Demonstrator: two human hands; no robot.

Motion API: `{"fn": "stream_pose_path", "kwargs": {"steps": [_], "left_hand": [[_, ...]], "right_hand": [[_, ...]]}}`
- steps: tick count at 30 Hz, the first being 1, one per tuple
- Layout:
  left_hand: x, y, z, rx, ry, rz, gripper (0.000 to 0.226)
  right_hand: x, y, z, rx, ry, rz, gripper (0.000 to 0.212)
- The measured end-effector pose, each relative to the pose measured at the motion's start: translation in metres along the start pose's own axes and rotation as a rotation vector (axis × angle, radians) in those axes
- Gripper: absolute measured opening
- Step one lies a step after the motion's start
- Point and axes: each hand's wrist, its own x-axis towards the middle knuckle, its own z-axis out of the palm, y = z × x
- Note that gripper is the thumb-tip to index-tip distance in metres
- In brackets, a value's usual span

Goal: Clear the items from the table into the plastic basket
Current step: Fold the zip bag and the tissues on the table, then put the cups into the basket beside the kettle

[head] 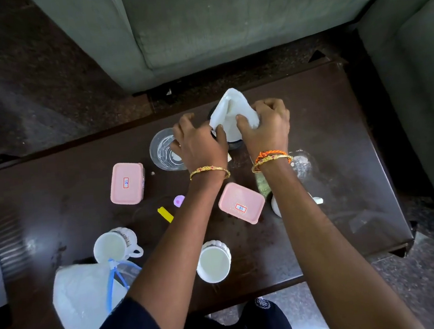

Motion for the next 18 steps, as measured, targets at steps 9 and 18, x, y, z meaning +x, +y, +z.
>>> {"fn": "stream_pose_path", "kwargs": {"steps": [9,18], "left_hand": [[0.000,0.003,-0.004,0.095,-0.008,0.000,0.024],[0.000,0.007,-0.010,0.069,-0.058,-0.013,0.031]], "right_hand": [[0.008,-0.010,-0.005,-0.075,0.027,-0.087,0.018],[-0.004,-0.001,-0.003,0.012,-0.008,-0.072,0.033]]}}
